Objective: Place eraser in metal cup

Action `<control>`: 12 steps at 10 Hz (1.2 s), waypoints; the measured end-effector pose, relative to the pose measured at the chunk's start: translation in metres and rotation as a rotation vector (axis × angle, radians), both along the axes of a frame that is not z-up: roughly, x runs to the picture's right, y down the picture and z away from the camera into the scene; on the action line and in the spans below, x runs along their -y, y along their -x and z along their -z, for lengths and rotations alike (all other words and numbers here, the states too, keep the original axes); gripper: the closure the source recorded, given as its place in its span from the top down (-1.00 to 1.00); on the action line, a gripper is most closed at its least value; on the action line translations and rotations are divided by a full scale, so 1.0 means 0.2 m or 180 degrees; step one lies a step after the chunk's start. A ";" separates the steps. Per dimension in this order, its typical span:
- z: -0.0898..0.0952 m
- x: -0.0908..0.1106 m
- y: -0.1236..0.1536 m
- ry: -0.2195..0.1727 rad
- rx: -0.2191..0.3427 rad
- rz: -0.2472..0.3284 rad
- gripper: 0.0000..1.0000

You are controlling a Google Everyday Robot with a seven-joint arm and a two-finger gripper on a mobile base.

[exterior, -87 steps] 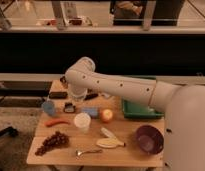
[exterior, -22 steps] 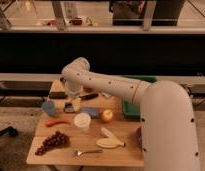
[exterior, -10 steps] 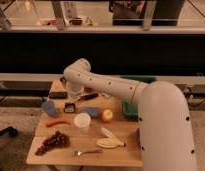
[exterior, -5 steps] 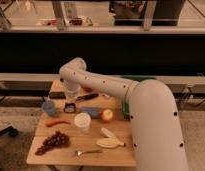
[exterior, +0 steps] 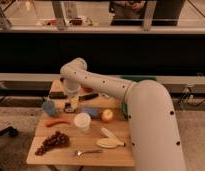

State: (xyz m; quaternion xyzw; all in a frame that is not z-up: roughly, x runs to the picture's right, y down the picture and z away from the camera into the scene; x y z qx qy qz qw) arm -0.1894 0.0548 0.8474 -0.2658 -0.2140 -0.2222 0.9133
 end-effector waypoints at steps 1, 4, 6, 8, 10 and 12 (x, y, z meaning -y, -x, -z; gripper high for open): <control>0.00 0.00 0.00 0.0000 0.0006 -0.0008 0.60; -0.03 0.05 0.03 -0.0027 0.0057 -0.0123 0.60; -0.07 0.10 0.06 -0.0068 0.0103 -0.0229 0.60; -0.10 0.13 0.07 -0.0107 0.0146 -0.0299 0.60; -0.13 0.14 0.09 -0.0142 0.0180 -0.0339 0.60; -0.17 0.15 0.11 -0.0166 0.0211 -0.0379 0.60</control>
